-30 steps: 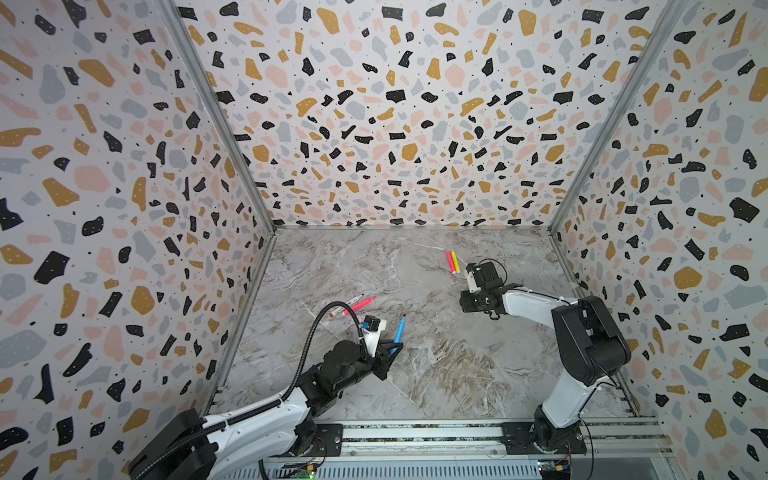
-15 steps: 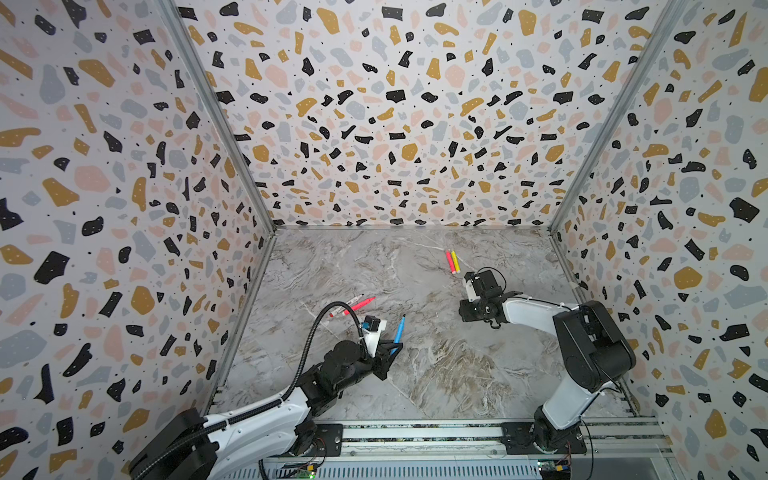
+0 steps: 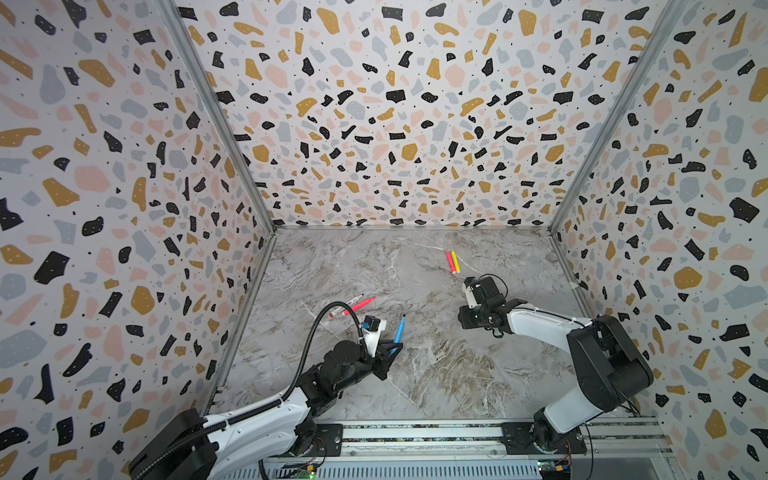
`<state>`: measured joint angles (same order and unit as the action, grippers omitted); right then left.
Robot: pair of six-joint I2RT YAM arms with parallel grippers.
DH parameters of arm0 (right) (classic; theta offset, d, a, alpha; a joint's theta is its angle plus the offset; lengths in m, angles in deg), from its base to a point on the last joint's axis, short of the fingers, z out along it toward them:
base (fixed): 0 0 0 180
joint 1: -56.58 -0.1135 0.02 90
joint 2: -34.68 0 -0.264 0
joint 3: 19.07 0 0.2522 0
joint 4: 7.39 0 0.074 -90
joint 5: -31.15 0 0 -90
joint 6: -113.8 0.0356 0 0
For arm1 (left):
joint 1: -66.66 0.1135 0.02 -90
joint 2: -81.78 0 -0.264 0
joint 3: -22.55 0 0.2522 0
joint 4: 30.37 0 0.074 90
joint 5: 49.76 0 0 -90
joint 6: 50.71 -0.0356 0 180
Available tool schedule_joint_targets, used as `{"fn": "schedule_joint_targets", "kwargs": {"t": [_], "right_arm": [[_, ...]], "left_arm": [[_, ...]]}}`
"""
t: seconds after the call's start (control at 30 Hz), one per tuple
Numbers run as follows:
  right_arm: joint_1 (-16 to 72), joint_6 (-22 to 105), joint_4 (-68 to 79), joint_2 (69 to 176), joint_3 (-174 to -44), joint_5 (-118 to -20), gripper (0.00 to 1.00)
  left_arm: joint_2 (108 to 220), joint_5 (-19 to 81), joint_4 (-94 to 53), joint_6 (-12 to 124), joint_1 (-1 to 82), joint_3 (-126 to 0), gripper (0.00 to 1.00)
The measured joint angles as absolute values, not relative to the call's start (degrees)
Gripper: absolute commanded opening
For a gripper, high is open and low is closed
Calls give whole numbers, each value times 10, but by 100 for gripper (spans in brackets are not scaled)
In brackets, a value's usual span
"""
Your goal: Insert the pens into the pen caps
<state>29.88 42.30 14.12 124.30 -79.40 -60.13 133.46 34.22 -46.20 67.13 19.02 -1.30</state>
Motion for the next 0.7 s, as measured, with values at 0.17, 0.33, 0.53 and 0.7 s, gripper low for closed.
{"fn": "schedule_joint_targets", "kwargs": {"t": [0.17, 0.33, 0.53, 0.7], "right_arm": [[300, 451, 175, 1223, -828, -556, 54], [305, 485, 200, 1227, -849, -520, 55], [307, 523, 225, 1263, -849, -496, 54], [307, 538, 229, 1281, -849, -491, 52]], "left_arm": [[1328, 344, -462, 671, 190, -13, 0], [1325, 348, -458, 671, 190, -13, 0], [1325, 349, -449, 671, 190, -13, 0], [1321, 351, -447, 671, 190, -13, 0]]}}
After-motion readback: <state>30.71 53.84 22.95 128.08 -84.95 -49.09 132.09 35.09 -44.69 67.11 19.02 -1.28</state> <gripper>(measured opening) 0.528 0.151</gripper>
